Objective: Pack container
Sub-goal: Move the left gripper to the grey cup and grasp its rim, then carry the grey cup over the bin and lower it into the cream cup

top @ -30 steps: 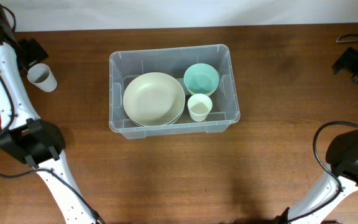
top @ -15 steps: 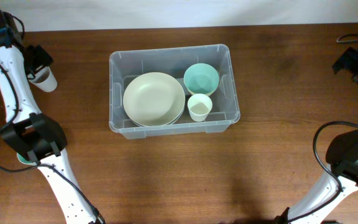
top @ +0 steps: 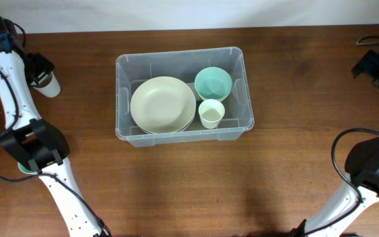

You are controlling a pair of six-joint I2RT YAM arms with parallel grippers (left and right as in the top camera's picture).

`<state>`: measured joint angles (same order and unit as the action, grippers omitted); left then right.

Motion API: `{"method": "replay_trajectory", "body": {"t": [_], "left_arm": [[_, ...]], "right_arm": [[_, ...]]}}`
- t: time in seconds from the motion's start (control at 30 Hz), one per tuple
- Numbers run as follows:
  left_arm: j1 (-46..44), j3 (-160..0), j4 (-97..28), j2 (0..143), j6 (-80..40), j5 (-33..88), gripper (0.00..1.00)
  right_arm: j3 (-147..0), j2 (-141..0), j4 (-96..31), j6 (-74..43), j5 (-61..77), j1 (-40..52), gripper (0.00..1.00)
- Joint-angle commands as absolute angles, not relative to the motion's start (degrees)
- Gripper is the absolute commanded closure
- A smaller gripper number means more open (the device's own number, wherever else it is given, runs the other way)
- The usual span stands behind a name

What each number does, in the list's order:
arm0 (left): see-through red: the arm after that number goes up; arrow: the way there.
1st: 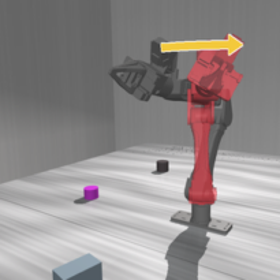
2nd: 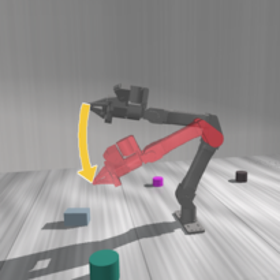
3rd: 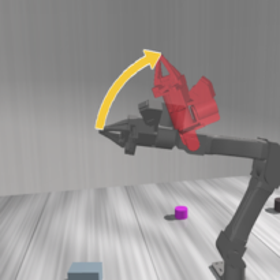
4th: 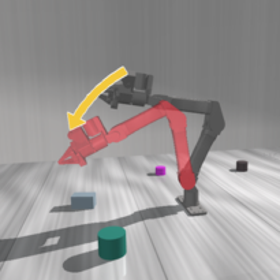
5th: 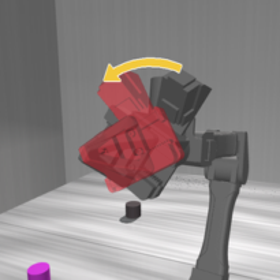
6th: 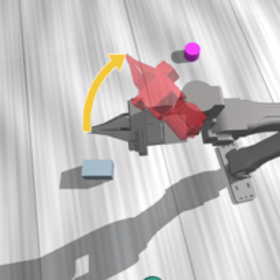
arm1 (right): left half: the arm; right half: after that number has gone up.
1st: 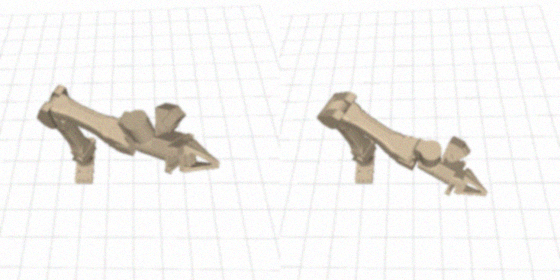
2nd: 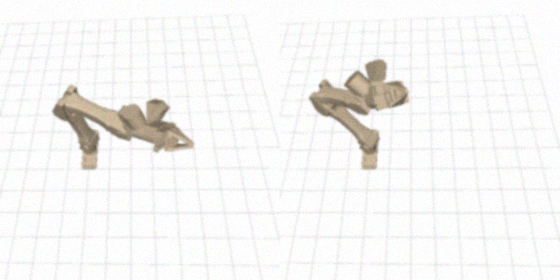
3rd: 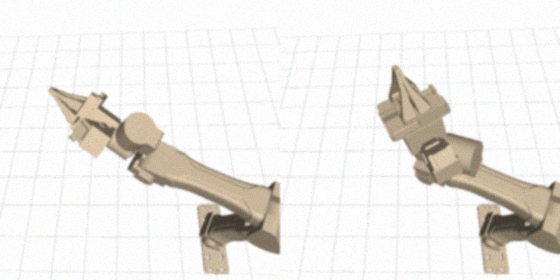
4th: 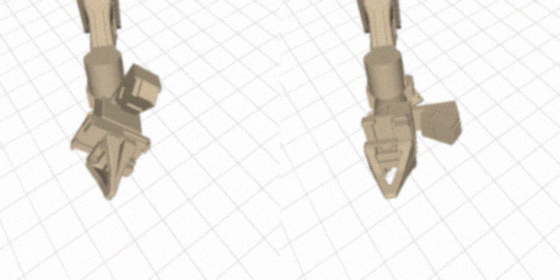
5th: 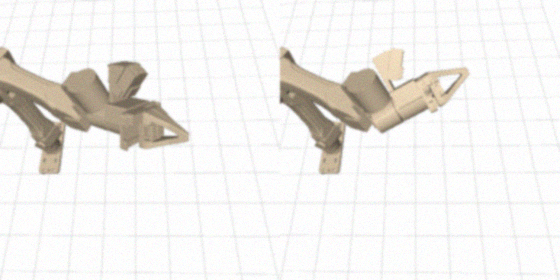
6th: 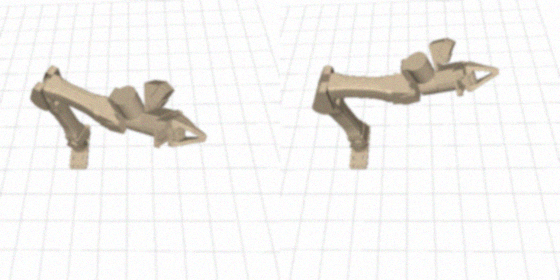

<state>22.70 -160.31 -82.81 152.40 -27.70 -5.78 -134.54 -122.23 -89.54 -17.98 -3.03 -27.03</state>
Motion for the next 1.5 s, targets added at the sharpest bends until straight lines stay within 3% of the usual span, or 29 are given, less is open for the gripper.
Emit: {"method": "replay_trajectory", "body": {"t": [0.0, 0.3, 0.43, 0.87, 1.0, 1.27, 1.47], "left_arm": [[23.1, -157.7, -82.0, 153.1, -28.7, -5.3, 0.05], [23.1, -154.5, -80.1, 153.1, -28.7, -5.3, 0.05], [23.1, -154.5, -80.0, 153.1, -28.7, -5.3, 0.17], [23.2, -152.9, -78.6, 155.4, -28.7, -5.3, 0.19], [23.2, -152.9, -78.0, 155.5, -28.7, -5.3, 0.34], [23.6, -153.0, -78.0, 155.5, -28.7, -5.3, 0.95], [23.7, -156.9, -79.3, 155.5, -28.6, -5.3, 0.99]], "right_arm": [[-134.3, -122.4, -89.5, -18.0, -3.7, -27.4, 0.01], [-134.3, -122.4, -89.5, -18.0, -3.7, -27.4, 0.01], [-134.3, -122.4, -89.5, -18.0, -3.7, -27.4, 0.01], [-134.3, -122.4, -89.5, -18.0, -3.7, -27.4, 0.01], [-134.3, -122.4, -89.5, -18.0, -3.7, -27.4, 0.01], [-134.3, -122.4, -89.5, -18.0, -3.7, -27.4, 0.01], [-134.3, -122.4, -89.5, -18.0, -3.7, -27.4, 0.01]]}}
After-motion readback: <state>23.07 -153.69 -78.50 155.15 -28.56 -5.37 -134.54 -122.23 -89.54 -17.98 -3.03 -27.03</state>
